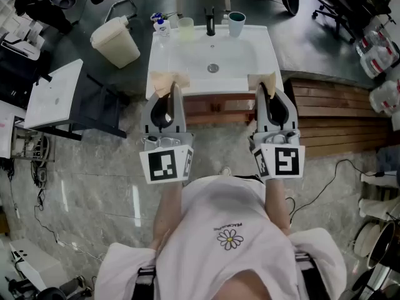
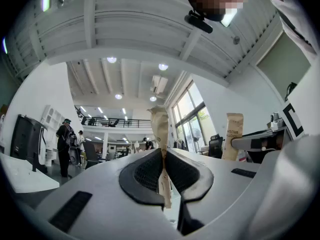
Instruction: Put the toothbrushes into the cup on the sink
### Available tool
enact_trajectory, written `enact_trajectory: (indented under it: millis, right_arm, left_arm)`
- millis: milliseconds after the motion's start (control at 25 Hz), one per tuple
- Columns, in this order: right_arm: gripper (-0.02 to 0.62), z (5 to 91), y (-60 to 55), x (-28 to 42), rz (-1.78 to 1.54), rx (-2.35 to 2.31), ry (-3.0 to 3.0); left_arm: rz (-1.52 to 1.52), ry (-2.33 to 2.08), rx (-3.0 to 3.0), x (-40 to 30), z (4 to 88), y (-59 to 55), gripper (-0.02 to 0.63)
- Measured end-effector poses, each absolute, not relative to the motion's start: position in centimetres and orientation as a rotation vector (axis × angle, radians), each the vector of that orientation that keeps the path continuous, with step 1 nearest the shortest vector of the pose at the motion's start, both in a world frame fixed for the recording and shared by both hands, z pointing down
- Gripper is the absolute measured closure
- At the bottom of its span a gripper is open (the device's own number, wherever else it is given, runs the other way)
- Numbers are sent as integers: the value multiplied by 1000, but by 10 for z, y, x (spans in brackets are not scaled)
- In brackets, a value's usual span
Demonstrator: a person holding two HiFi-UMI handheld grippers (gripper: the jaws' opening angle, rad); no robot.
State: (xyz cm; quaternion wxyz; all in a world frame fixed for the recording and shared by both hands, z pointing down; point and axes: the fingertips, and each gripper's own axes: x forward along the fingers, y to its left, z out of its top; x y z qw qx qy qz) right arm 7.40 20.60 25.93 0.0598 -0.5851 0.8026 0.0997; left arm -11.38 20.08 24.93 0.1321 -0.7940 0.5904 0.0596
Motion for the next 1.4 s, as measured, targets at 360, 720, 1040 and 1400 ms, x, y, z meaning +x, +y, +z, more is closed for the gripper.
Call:
enact_trajectory:
  millis: [360,720,1040,1400]
  right_arm:
    - [565,264,193,75,296,-1718,2479]
    - [565,280,195,71,246,-1640,2566]
    - [565,296,183,61,176,-1569,2612]
    - [565,296,135,88,176,-1661,2529]
  left_arm:
    - [168,1713,-2295,-105,251,188,577]
    - [131,1777,-2309,-107,267,198,577]
    - [139,1797,-2273,-113,271,191,577]
    - [182,1740,-2294,-101,266,135,577]
